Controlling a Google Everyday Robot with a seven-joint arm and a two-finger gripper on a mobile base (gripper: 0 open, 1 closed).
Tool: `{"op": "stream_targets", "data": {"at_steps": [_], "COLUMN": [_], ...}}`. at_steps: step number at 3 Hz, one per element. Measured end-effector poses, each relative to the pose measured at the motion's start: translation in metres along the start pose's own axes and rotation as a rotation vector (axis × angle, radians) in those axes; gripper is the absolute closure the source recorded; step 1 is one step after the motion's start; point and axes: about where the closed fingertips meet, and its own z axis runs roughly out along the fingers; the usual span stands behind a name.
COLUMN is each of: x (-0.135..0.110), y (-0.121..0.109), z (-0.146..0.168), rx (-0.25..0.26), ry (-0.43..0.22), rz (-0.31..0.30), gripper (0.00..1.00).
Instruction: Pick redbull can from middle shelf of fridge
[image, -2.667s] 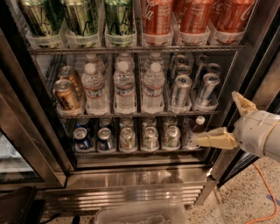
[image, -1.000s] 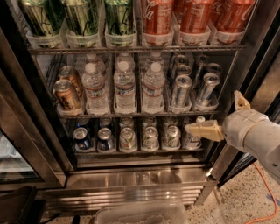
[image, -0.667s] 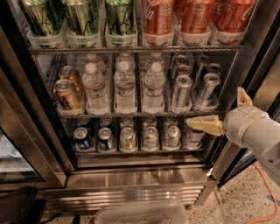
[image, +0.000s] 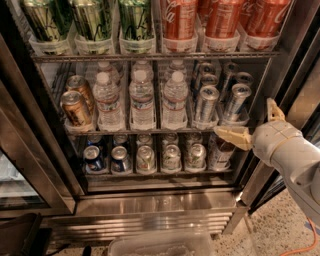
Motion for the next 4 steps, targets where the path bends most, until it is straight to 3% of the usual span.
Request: {"op": "stream_targets", "data": {"at_steps": [1,2,4], "x": [0.004,0.005,0.008], "y": [0.000,-0.001,-0.003], "z": [0.002,0.006,0.016], "rx": [0.019,0.040,0.084], "ry": [-0.029,-0.061,-0.098], "rz": [0.025,0.036,0.056], "gripper": [0.10,0.20,0.26]}}
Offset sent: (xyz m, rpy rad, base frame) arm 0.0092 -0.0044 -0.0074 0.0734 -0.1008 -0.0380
